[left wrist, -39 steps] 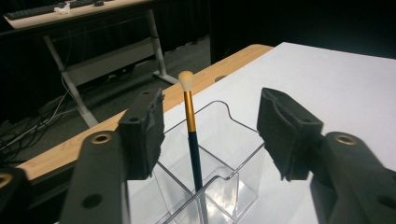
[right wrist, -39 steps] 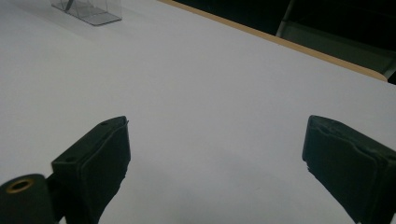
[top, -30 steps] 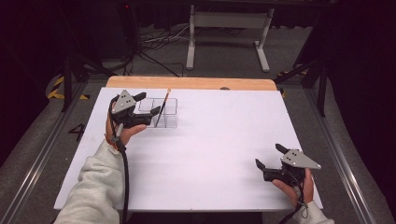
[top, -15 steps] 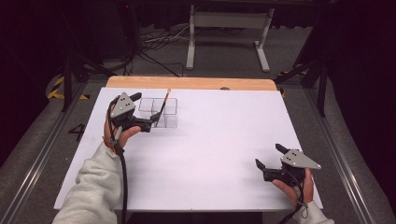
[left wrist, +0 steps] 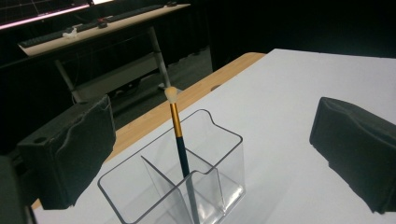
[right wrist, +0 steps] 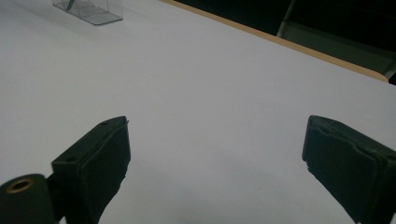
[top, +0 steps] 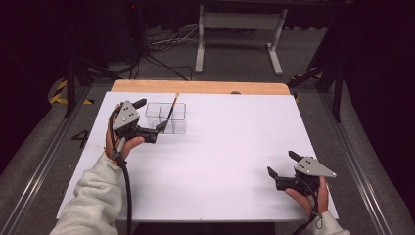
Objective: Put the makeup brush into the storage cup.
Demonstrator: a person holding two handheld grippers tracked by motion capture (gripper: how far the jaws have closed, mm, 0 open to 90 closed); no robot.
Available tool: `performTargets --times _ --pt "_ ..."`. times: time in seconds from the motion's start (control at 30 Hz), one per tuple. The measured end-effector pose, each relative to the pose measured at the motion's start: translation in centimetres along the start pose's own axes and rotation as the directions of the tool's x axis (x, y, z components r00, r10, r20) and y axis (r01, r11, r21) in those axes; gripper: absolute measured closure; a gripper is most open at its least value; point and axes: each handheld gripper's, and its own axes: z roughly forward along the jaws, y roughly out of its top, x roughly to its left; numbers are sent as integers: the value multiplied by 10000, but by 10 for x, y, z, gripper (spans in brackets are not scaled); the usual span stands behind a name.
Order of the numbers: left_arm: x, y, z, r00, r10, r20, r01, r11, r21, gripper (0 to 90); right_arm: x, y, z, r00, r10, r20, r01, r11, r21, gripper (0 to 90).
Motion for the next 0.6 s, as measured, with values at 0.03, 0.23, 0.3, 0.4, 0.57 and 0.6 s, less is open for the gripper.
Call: performTargets --times 0.03,0.23,0.3,0.4,0.57,0.6 --pt "-1 0 -1 10000 24 35 -24 10000 -17 11 0 0 0 10000 -4 -3 4 10000 -3 83" --pt "-6 2 -11 9996 276 86 -276 9996 -25 12 0 0 0 10000 2 11 -2 10000 -4 83" --pt "-7 2 -14 9995 282 144 -281 9996 -58 10 0 0 0 10000 -3 14 3 10000 -2 83" --pt "-9 2 -17 9991 364 225 -365 9993 22 10 0 0 0 10000 -14 -9 14 10000 0 83" --pt "-13 1 -22 9985 501 238 -503 9987 92 9 0 0 0 10000 -16 5 16 10000 -3 83" --pt "-14 1 -22 9984 495 268 -497 9987 62 9 0 0 0 10000 -24 9 24 10000 -6 83"
